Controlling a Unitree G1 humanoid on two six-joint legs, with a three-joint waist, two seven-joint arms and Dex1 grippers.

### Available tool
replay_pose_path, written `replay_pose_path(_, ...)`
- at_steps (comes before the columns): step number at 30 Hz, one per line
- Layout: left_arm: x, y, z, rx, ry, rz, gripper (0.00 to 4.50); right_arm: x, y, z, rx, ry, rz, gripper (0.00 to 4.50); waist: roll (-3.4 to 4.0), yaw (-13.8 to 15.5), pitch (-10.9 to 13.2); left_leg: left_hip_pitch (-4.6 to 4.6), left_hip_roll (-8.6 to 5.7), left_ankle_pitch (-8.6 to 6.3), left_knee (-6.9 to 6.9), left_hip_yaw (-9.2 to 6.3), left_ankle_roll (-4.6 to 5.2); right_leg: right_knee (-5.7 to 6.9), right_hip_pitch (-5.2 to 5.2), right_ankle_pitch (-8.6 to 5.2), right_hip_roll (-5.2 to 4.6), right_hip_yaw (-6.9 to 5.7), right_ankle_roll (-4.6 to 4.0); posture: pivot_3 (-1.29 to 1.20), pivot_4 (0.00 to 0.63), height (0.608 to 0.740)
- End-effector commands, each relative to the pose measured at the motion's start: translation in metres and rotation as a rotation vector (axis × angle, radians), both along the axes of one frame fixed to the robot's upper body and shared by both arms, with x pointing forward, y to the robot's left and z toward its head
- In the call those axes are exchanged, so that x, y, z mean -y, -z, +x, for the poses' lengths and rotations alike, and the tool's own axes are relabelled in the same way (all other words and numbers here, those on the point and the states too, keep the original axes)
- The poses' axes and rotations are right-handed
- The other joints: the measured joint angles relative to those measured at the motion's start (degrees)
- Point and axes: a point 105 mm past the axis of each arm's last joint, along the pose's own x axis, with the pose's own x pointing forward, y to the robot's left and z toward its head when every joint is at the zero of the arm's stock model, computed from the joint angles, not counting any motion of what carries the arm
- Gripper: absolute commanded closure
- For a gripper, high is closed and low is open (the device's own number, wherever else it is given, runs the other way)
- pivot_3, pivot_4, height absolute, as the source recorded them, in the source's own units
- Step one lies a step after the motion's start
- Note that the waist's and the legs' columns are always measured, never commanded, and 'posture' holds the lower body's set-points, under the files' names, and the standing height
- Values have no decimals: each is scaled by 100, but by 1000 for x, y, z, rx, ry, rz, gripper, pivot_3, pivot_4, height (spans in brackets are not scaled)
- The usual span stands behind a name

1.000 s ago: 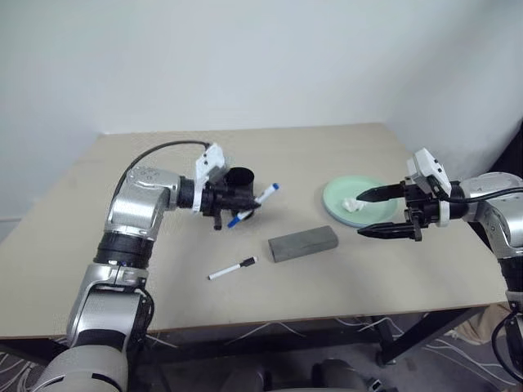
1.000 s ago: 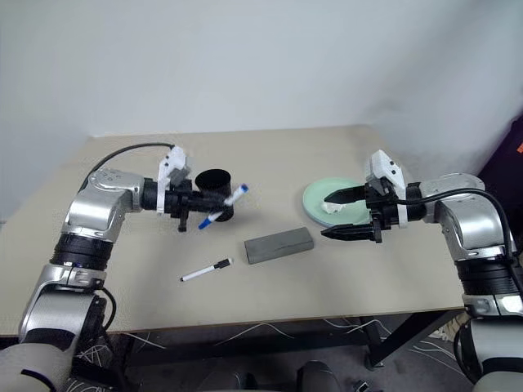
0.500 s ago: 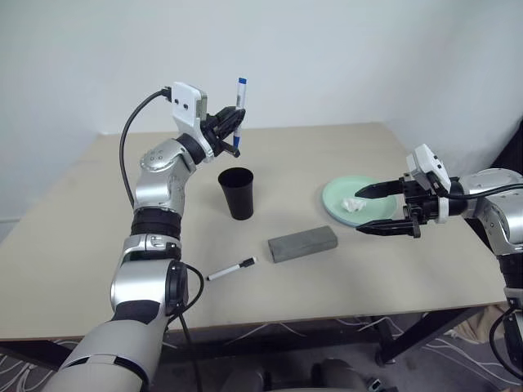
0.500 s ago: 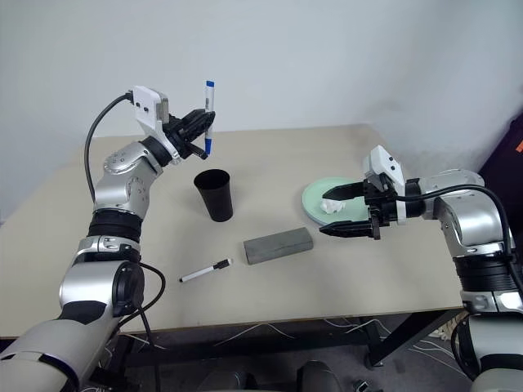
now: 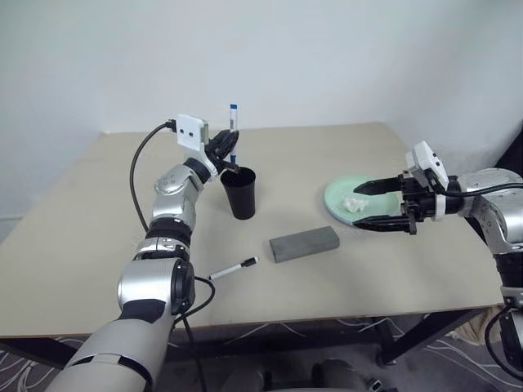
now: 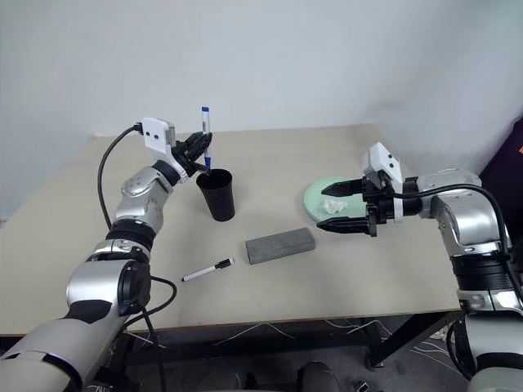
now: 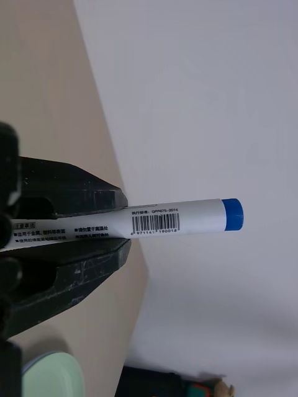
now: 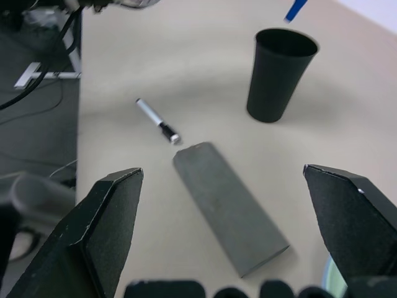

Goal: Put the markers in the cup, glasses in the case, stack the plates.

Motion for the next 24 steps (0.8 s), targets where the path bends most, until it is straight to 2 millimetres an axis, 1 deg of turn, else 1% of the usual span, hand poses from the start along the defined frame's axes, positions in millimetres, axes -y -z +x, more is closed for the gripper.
replay_pose_path(1,-1,-1,-1,24,-4,-7,4399,-2,-21,3,69,2,45,0,0,-1,0,1,0,0,-1,0,0,0,0,0,0,-1,0,0,0,732)
replay_pose_path(5,1,13,-4,-6,-1,-6,4399,-3,-21,2,70,0,55,0,0,0,0,0,1,0,-1,-1,0,0,-1,0,0,-1,0,0,0,732)
replay_pose_path(14,1,30,-7,-47,-6,-12,4399,-4,-26,4,80,13,80,0,0,12,0,0,1,0,0,-2,0,1,0,0,0,-1,0,0,0,732)
replay_pose_path(24,5,37,-9,-60,-2,4,4399,-2,-31,12,87,53,110,0,0,92,-1,0,1,0,-2,-1,0,0,-2,0,1,-1,0,0,0,732)
